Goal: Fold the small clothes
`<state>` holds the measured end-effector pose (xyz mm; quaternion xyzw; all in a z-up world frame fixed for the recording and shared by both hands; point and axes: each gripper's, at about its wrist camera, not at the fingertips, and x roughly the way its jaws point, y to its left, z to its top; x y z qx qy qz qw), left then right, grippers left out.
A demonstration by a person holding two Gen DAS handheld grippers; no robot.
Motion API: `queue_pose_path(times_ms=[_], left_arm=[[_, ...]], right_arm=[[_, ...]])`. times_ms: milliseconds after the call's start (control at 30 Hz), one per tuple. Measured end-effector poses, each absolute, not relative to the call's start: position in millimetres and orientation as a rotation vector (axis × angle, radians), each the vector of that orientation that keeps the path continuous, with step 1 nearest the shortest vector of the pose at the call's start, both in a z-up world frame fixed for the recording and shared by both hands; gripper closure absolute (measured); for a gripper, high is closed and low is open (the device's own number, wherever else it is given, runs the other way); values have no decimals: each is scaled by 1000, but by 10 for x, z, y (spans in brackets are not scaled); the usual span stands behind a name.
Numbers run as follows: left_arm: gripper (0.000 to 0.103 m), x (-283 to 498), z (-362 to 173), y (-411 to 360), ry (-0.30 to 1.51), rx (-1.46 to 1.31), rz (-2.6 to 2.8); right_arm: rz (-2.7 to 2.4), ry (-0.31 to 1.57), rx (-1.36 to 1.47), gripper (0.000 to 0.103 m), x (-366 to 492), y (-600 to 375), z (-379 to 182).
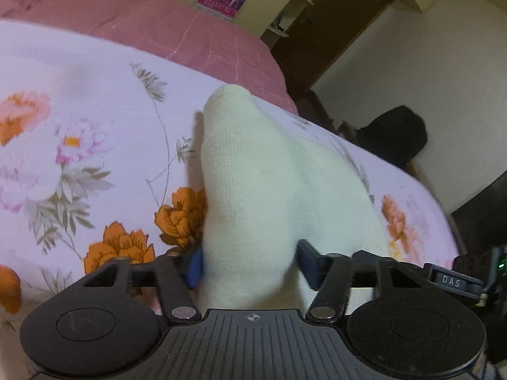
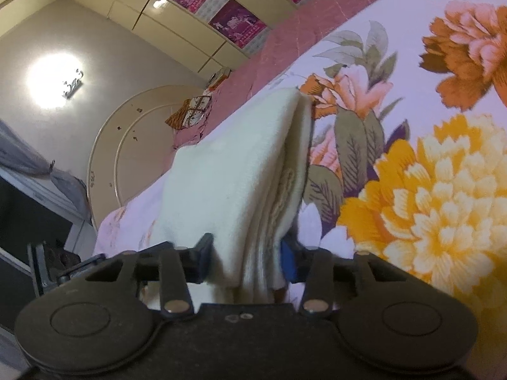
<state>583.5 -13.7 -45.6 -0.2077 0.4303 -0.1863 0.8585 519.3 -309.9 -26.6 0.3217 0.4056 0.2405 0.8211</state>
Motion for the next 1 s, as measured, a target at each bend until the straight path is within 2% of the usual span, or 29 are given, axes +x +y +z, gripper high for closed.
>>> queue_pose_path(times_ms=[133,267,1000], left_arm=[[61,5779,-316,-314,868,-318,-375],[64,5722,-186,-435,839,-249,-353],[66,5132,412,-339,753,-219,-371]], right_arm=[[506,833,582,72,5140,-2996,-165],[478,808,513,73,5079,-2913,-46],[459,720,378,74,4621,-2702,647]])
